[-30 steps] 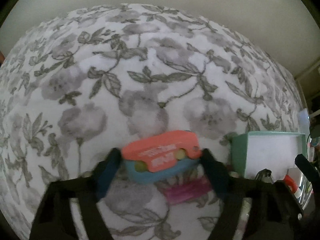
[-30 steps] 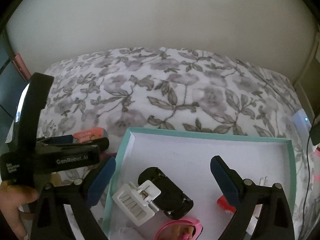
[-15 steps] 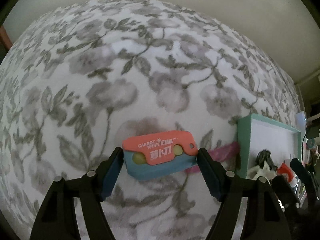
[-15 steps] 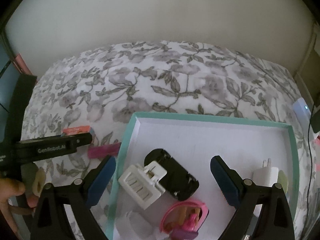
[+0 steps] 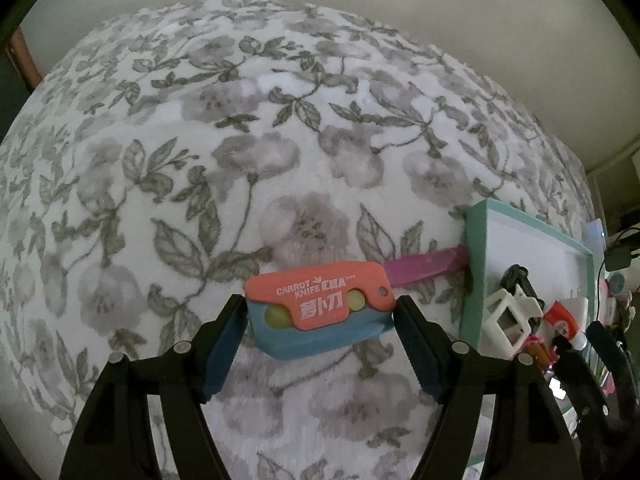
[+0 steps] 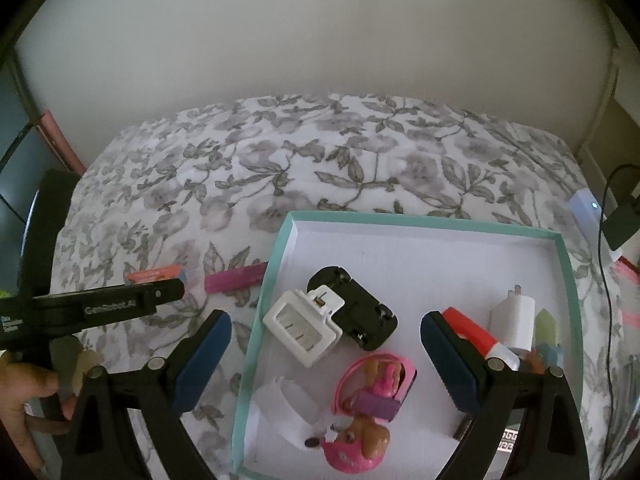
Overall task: Organize rigid objects
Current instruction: 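Carry the carrot knife into the tray and open the left gripper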
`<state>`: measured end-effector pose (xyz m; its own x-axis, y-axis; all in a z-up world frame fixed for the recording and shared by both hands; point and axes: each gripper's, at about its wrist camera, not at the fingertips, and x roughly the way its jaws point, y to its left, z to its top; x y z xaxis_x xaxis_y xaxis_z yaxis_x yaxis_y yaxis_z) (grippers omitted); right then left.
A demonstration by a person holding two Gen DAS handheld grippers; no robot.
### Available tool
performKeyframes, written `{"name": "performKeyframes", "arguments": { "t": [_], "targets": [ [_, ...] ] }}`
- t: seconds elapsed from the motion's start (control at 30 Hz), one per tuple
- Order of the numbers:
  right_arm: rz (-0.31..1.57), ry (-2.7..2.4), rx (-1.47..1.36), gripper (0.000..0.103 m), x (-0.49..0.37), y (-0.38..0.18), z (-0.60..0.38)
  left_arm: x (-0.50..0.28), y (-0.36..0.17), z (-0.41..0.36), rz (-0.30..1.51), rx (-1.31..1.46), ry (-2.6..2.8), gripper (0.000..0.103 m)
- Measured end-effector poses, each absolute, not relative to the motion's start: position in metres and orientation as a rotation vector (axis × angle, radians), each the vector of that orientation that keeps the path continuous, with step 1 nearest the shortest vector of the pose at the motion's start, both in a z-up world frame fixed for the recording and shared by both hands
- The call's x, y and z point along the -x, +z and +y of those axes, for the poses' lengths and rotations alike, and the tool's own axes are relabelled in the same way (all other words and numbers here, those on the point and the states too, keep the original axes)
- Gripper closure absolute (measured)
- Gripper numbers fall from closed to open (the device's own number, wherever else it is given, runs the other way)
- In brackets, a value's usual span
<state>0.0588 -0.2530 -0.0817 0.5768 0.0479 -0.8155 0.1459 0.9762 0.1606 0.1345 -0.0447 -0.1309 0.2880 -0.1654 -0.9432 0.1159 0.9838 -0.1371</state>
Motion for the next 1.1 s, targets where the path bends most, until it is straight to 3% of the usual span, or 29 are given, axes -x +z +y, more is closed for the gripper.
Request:
{"name": "performKeyframes", "arguments": {
  "t": [0.3,0.7,1.1],
  "targets": [
    [0.934,-0.093,-0.254,0.006,-0.042,-0.073,-0.267,-0.112,-0.097,-0.099,1.183,-0.021,-0.335,0.027],
    [0.992,-0.225,-0.308,0.006,-0.013,-0.089,-0.323,-0.094,-0.108,-0.169,1.219,-0.051,-0.464,0.028],
    [1.016,-0.246,-0.333,0.006,0.009,-0.097,-0.334,-0.086,-0.108,-0.16,1.192,-0.059,-0.428,0.026]
  ]
}}
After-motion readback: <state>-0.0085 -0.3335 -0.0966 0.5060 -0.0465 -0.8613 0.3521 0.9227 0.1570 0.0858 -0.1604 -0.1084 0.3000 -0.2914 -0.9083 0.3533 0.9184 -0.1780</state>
